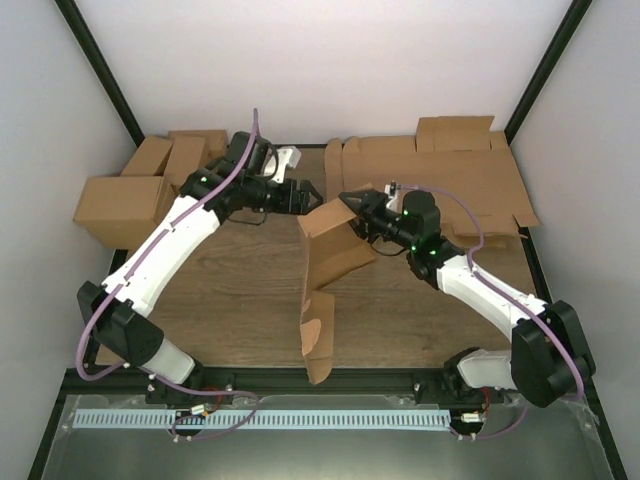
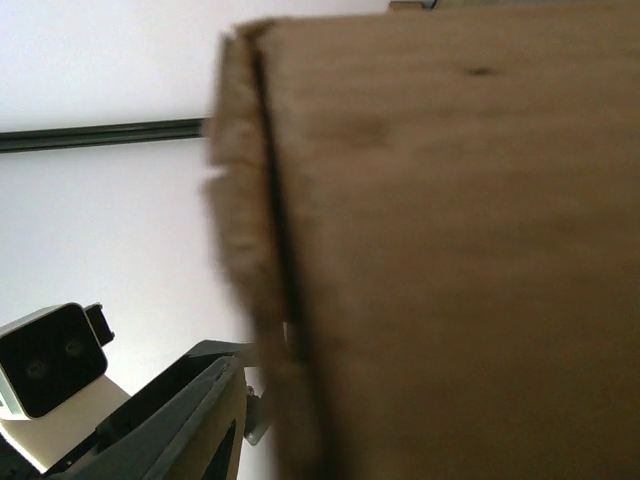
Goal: Fold the paper box
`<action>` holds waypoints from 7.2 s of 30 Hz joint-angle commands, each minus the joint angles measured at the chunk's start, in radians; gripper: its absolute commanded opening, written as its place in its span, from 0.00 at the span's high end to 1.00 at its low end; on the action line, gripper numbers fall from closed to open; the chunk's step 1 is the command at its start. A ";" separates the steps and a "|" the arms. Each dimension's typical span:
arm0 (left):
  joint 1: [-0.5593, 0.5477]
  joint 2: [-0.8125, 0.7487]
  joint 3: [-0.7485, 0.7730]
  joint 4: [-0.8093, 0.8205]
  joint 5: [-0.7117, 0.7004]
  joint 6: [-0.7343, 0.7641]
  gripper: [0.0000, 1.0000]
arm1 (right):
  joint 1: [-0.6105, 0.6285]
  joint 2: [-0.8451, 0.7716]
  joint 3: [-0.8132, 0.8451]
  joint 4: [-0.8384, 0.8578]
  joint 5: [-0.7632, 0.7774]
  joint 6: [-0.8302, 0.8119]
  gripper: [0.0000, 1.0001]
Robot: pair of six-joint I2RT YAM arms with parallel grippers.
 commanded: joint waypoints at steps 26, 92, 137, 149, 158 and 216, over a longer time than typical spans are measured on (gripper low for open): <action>0.018 -0.062 -0.239 0.145 0.094 -0.109 0.51 | 0.108 -0.164 -0.094 -0.032 0.239 -0.041 0.37; 0.031 -0.372 -0.028 -0.116 -0.174 -0.306 0.00 | 0.064 0.282 0.687 -1.136 0.518 0.197 0.42; 0.217 -0.571 -0.698 -0.148 -0.010 -0.441 0.00 | 0.035 0.158 0.530 -1.041 0.185 -1.395 0.18; 0.218 -0.446 -0.560 -0.177 -0.069 -0.318 0.00 | 0.269 0.251 0.571 -1.068 0.743 -1.388 0.29; 0.220 -0.432 -0.547 -0.184 -0.079 -0.299 0.00 | 0.277 0.339 0.604 -1.079 0.859 -1.447 0.62; 0.224 -0.656 -1.067 0.371 0.302 -0.662 0.01 | -0.029 -0.080 0.283 -1.131 0.254 -1.157 0.09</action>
